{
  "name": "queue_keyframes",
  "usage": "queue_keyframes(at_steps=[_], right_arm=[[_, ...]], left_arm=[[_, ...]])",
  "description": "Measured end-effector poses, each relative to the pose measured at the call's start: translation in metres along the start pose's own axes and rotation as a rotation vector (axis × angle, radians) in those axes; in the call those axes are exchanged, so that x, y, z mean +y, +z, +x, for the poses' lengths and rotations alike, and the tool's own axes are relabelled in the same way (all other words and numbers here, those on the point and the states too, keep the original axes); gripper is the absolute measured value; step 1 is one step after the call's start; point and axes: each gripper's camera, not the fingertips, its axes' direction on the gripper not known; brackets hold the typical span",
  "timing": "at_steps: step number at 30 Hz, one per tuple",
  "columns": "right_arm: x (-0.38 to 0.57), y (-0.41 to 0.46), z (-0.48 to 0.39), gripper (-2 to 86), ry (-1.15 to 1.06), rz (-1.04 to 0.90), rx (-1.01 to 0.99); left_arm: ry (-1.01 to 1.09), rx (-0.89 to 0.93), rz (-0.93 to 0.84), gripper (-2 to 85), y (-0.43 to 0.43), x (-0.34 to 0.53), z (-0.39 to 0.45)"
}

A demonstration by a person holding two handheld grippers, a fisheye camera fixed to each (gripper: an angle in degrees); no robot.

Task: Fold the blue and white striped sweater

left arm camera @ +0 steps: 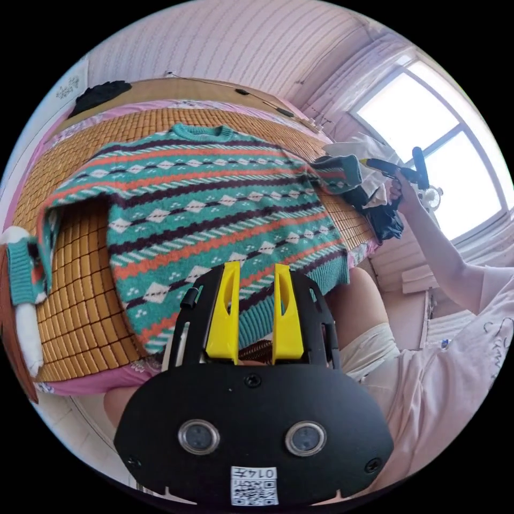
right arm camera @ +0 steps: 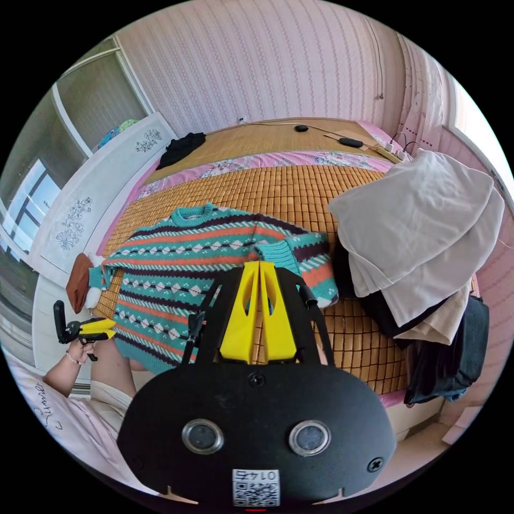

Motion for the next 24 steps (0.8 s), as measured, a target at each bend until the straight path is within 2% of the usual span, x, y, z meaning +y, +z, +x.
queue_keyframes(at_steps=[5, 6, 8, 10, 17, 19, 24], right_arm=[[0.016, 0.003, 0.01, -0.5, 0.031, 0.043, -0.114], [0.017, 0.001, 0.014, -0.5, 0.048, 0.063, -0.126], [0.018, 0.002, 0.02, -0.5, 0.065, 0.065, -0.161], [0.018, 0.005, 0.027, -0.5, 0.08, 0.066, -0.177], [0.015, 0.016, 0.027, -0.5, 0.037, 0.047, -0.19], [0.013, 0.019, 0.02, -0.5, -0.002, 0.039, -0.169], [0.005, 0.016, -0.013, -0.4, -0.086, 0.074, -0.188]], left_arm=[[0.238, 0.055, -0.009, 10.3, 0.034, -0.052, 0.052], [0.292, 0.116, -0.029, 10.3, 0.047, -0.069, 0.068], [0.336, 0.19, -0.073, 10.9, 0.067, -0.097, 0.091], [0.37, 0.201, -0.031, 11.3, 0.083, -0.128, 0.121], [0.304, 0.194, -0.056, 11.9, 0.131, -0.185, 0.163], [0.292, 0.18, 0.001, 5.1, 0.128, -0.19, 0.166], [0.292, 0.192, 0.094, 0.1, 0.097, -0.182, 0.155]])
